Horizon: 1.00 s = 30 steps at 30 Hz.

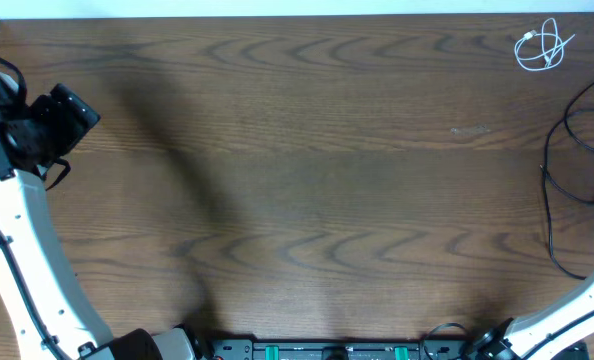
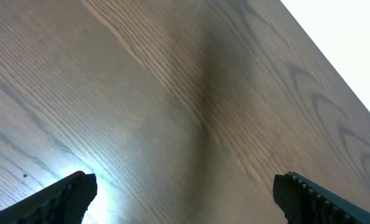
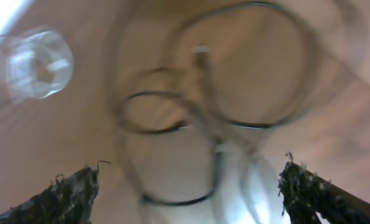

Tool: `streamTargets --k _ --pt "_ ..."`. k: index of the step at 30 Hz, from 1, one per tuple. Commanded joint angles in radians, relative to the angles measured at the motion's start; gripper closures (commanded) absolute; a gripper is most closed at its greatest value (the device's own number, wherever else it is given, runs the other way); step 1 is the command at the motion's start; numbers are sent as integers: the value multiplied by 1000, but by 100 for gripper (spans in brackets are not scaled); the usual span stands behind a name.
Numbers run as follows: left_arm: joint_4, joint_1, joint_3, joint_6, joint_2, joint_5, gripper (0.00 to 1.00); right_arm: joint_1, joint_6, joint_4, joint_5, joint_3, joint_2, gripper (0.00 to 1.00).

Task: Untangle cables

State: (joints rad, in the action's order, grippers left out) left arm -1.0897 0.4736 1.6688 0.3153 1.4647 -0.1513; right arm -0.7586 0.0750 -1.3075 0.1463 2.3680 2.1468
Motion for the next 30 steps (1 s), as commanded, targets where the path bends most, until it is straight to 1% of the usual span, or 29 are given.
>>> streamTargets --k 1,8,12,22,30 --pt "-3 -4 3 5 19 2 4 69 -127 -41 222 55 -40 9" --pt "-27 -4 3 5 28 3 4 251 -136 -118 207 59 -140 1" --pt "-32 -4 3 4 28 3 4 351 -135 -151 159 59 -182 1" --pt "-32 -4 3 4 28 3 4 566 -135 -227 135 59 -223 1" --pt "-32 -4 3 4 28 3 4 644 -135 -261 106 59 -252 1"
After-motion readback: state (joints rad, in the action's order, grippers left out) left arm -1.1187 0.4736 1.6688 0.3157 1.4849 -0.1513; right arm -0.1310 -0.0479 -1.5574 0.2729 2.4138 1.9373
